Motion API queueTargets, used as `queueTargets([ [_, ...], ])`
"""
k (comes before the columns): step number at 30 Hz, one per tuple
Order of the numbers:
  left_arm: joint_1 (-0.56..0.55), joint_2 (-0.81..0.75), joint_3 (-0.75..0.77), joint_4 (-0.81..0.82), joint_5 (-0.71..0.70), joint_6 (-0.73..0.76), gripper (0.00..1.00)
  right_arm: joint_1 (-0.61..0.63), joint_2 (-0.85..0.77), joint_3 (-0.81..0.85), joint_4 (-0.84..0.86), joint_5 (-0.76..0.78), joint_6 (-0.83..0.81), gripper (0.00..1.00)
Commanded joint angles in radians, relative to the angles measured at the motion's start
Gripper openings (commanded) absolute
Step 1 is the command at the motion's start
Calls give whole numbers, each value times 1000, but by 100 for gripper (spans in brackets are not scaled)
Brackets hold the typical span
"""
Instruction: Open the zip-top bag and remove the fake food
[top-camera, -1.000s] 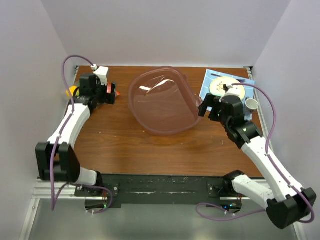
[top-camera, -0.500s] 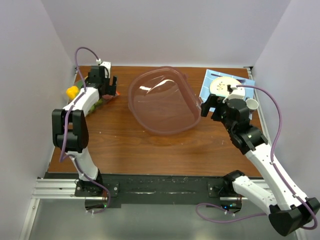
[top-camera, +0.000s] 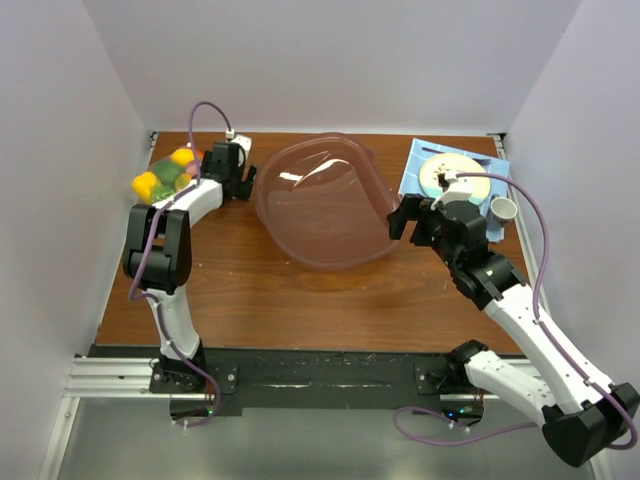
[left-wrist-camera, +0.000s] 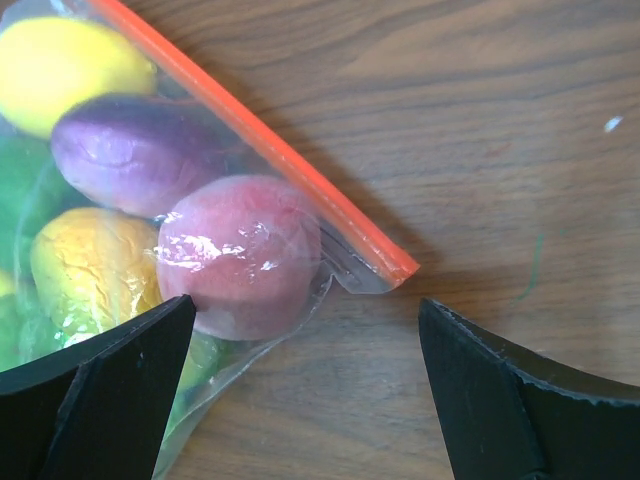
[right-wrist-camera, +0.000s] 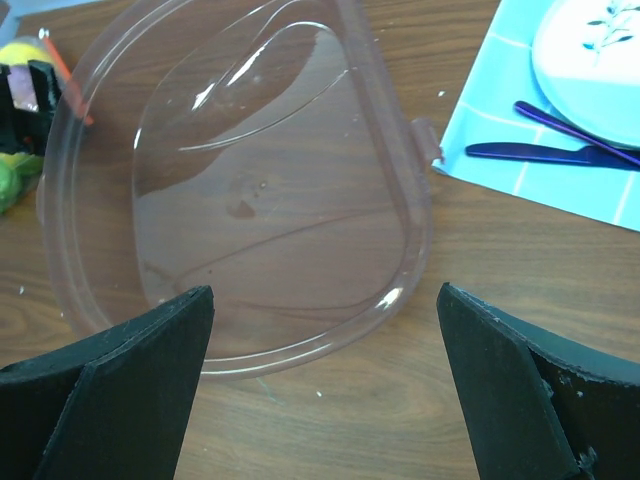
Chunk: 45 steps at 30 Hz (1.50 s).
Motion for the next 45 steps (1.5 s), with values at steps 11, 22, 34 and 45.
queueTargets([
  [11,12,-36,-161,262,-173,97,77,36,23,-15,90,17,11,98],
  [22,12,-129,-190,215,-125,88,0,44,33,-19,116,-4,11,92],
  [34,16,-663,-382,-214,218,150,0,69,52,5,136,-27,6,86],
  [45,42,-1088,-268,-629,298,330,0,223,207,74,291,-116,-102,88],
])
